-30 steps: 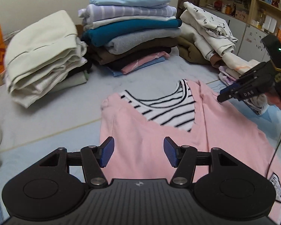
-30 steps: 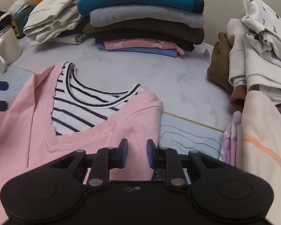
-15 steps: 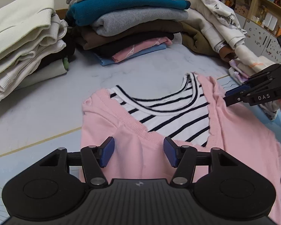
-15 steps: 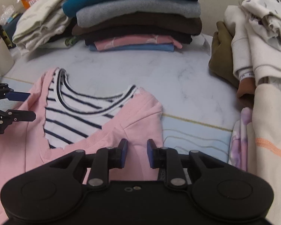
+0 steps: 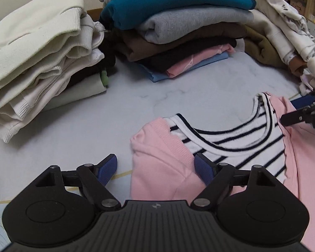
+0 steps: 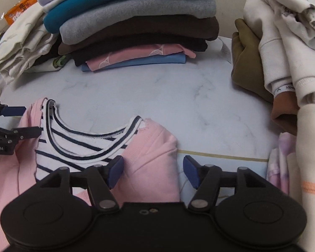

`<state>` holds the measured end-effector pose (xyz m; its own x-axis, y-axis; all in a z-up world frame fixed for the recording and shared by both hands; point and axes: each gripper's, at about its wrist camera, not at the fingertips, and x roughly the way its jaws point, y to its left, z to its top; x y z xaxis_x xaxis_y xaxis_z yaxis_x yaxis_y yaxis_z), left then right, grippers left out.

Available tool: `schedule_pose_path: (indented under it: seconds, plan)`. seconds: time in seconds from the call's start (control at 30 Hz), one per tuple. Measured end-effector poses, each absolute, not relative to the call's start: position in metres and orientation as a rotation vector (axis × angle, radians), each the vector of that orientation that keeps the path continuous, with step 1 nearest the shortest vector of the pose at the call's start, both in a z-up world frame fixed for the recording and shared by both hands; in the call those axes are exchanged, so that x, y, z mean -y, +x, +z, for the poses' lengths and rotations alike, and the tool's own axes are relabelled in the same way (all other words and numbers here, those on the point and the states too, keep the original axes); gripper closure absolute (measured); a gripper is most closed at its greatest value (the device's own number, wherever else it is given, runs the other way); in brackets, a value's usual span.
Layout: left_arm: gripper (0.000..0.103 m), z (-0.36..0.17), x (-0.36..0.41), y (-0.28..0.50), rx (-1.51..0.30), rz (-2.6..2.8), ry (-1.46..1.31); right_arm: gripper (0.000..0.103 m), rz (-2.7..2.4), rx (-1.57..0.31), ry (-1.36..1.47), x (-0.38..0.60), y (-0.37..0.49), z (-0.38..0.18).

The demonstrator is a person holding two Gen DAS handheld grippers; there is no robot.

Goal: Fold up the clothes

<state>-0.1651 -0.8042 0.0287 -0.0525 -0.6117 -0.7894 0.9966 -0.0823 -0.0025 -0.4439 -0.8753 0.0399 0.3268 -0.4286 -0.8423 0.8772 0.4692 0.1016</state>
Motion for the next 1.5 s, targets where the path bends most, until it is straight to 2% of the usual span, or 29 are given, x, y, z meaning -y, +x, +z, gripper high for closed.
schedule_pose_path:
  seconds: [0.1, 0.17, 0.23, 0.3, 0.33, 0.47, 0.7, 0.9, 1.03, 1.17, 1.23, 1.27, 1.33, 1.37, 1.5]
  plan:
    - [0.018, 0.029, 0.81, -0.165, -0.714, -1.51, 0.728, 0.0, -0.932, -0.861, 0.584, 0.871, -0.437, 0.037]
    - [0.024, 0.031, 0.809, -0.168, -0.716, -1.526, 0.726, 0.0, -0.927, -0.873, 0.564, 0.866, -0.433, 0.037]
    - [0.056, 0.035, 0.807, -0.173, -0.712, -1.546, 0.731, 0.0, -0.906, -0.874, 0.579, 0.863, -0.43, 0.042]
    - [0.072, 0.039, 0.804, -0.179, -0.687, -1.565, 0.755, 0.0, -0.892, -0.868, 0.573, 0.857, -0.429, 0.05]
    - [0.076, 0.042, 0.799, -0.181, -0.668, -1.572, 0.759, 0.0, -0.89, -0.861, 0.558, 0.853, -0.429, 0.055]
    - [0.087, 0.063, 0.771, -0.178, -0.614, -1.631, 0.711, 0.0, -0.847, -0.813, 0.519, 0.828, -0.438, 0.086]
    - [0.092, 0.122, 0.674, -0.165, -0.525, -1.786, 0.604, 0.0, -0.742, -0.71, 0.521, 0.728, -0.474, 0.138]
    - [0.092, 0.155, 0.554, -0.172, -0.501, -1.904, 0.559, 0.0, -0.652, -0.621, 0.521, 0.643, -0.505, 0.183]
    - [0.092, 0.143, 0.493, -0.174, -0.517, -1.953, 0.676, 0.0, -0.646, -0.694, 0.558, 0.603, -0.507, 0.165]
    - [0.088, 0.123, 0.497, -0.18, -0.566, -1.97, 0.775, 0.0, -0.641, -0.77, 0.595, 0.564, -0.509, 0.145]
    - [0.072, 0.123, 0.514, -0.18, -0.55, -1.974, 0.781, 0.0, -0.656, -0.785, 0.648, 0.563, -0.507, 0.125]
    - [0.068, 0.125, 0.524, -0.181, -0.539, -1.982, 0.781, 0.0, -0.662, -0.795, 0.667, 0.561, -0.505, 0.115]
    - [0.043, 0.128, 0.545, -0.187, -0.51, -1.996, 0.783, 0.0, -0.67, -0.818, 0.706, 0.556, -0.505, 0.093]
    - [0.039, 0.13, 0.556, -0.191, -0.495, -2.003, 0.784, 0.0, -0.681, -0.817, 0.722, 0.555, -0.507, 0.084]
    - [0.038, 0.124, 0.61, -0.219, -0.467, -2.038, 0.875, 0.0, -0.717, -0.769, 0.799, 0.55, -0.517, 0.064]
